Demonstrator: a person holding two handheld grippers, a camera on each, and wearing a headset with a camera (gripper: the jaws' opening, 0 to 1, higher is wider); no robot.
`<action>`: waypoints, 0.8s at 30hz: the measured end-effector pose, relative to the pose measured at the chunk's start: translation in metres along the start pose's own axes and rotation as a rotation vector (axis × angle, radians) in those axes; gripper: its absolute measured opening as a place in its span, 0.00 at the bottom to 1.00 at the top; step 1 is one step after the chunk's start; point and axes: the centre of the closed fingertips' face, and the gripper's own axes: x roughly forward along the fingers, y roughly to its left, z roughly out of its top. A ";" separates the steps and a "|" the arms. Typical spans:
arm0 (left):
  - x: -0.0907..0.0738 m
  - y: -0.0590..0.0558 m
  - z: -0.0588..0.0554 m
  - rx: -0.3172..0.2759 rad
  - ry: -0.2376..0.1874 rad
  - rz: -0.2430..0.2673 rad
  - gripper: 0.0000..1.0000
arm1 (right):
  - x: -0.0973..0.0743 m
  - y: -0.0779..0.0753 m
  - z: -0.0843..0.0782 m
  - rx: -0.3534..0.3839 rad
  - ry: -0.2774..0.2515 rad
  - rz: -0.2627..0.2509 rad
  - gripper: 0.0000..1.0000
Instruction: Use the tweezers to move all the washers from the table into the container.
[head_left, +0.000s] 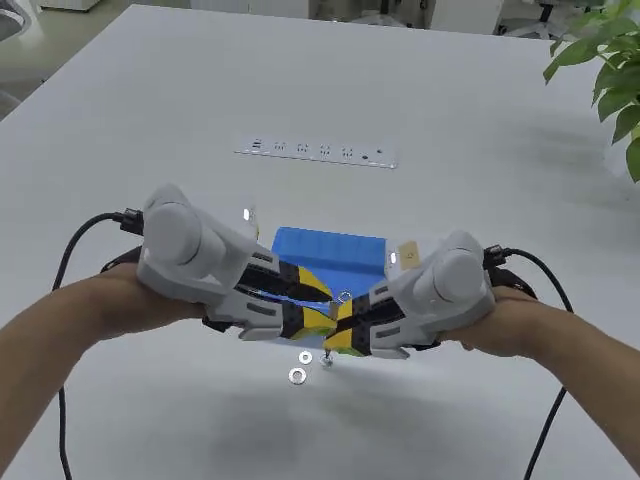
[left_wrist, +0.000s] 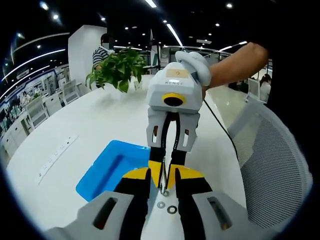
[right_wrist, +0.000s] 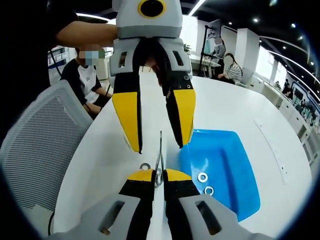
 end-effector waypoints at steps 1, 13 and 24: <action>-0.001 0.000 -0.001 -0.002 -0.001 0.003 0.26 | 0.000 0.000 0.000 -0.001 0.000 0.000 0.07; -0.013 -0.005 0.001 -0.086 -0.046 0.044 0.56 | -0.016 -0.001 0.013 -0.014 -0.002 -0.004 0.07; -0.021 -0.008 0.004 -0.116 -0.079 0.089 0.78 | -0.027 -0.006 0.026 -0.031 -0.010 -0.008 0.08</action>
